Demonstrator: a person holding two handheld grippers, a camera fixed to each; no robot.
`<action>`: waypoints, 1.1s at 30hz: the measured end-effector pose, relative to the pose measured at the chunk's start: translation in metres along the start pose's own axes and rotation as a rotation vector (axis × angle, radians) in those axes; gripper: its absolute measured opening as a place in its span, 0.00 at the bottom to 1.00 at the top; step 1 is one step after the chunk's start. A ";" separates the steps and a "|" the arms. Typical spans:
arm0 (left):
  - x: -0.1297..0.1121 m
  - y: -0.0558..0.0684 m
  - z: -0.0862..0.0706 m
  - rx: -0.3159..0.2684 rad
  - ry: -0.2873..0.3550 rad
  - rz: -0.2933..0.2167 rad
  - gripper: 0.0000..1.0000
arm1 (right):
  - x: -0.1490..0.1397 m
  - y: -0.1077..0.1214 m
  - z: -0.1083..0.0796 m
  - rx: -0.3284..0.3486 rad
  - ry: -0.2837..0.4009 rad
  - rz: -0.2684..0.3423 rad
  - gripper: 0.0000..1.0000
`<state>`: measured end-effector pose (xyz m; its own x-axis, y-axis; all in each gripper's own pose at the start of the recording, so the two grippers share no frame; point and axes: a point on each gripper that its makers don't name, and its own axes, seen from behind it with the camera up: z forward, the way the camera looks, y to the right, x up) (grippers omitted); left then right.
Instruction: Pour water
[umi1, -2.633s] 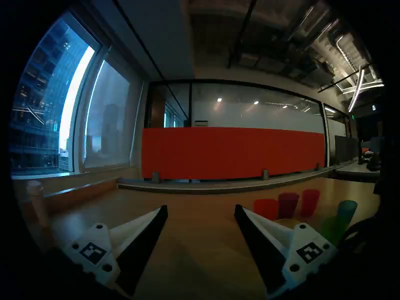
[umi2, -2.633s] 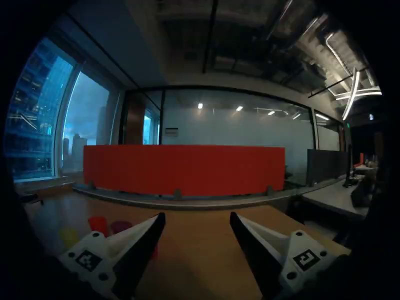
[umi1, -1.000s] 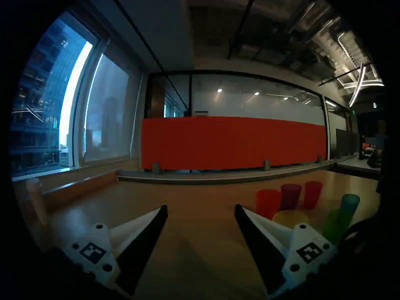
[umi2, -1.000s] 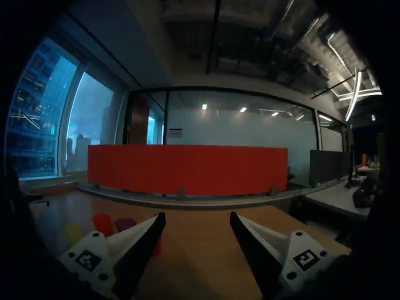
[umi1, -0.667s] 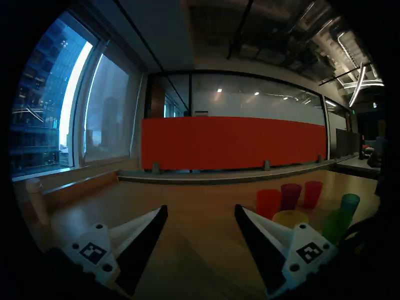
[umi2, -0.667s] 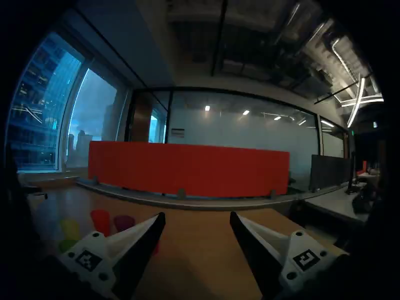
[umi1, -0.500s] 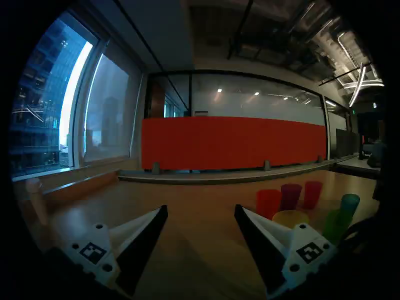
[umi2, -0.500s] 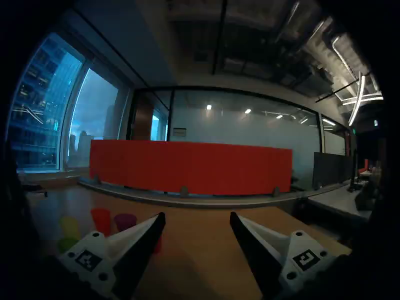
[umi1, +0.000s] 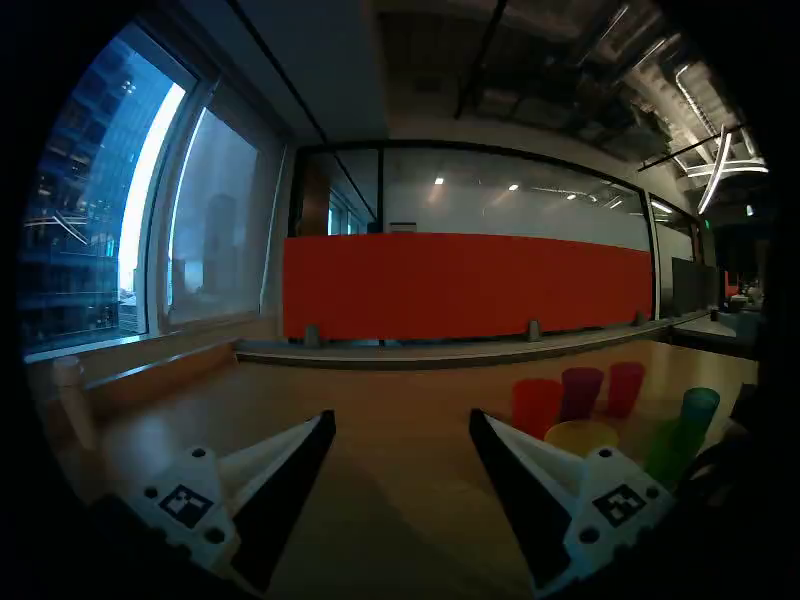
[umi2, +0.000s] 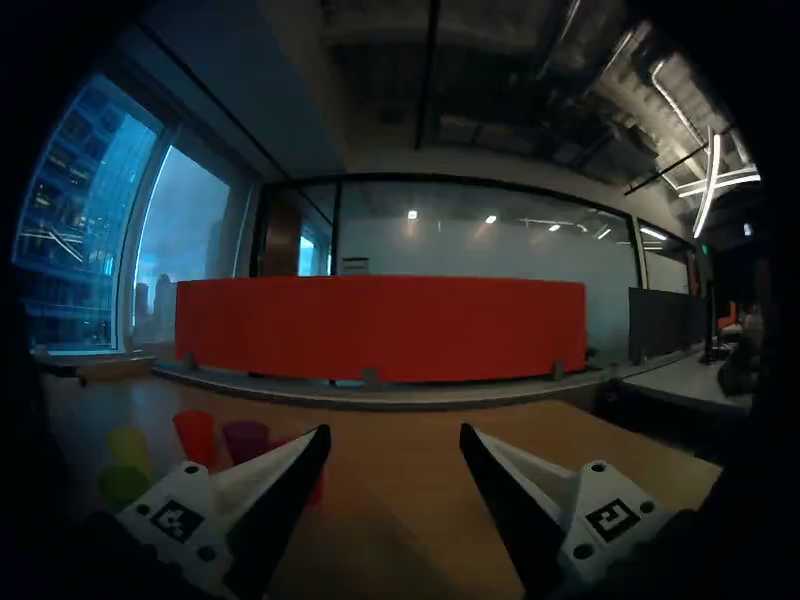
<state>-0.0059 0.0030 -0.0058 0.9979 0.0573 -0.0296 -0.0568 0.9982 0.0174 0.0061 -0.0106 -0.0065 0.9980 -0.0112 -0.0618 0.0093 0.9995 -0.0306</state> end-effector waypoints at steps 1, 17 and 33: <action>0.000 0.000 0.000 0.000 0.000 0.000 1.00 | -0.002 0.001 0.000 -0.003 -0.001 0.000 1.00; 0.000 0.000 0.000 0.000 0.000 0.000 1.00 | -0.018 0.008 -0.001 -0.014 -0.014 0.036 1.00; 0.000 0.000 0.001 0.000 0.000 0.000 1.00 | -0.029 0.012 0.000 -0.022 -0.041 0.010 1.00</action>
<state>-0.0054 0.0035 -0.0052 0.9979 0.0574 -0.0296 -0.0569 0.9982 0.0173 -0.0229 0.0015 -0.0046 0.9998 0.0009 -0.0210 -0.0020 0.9986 -0.0523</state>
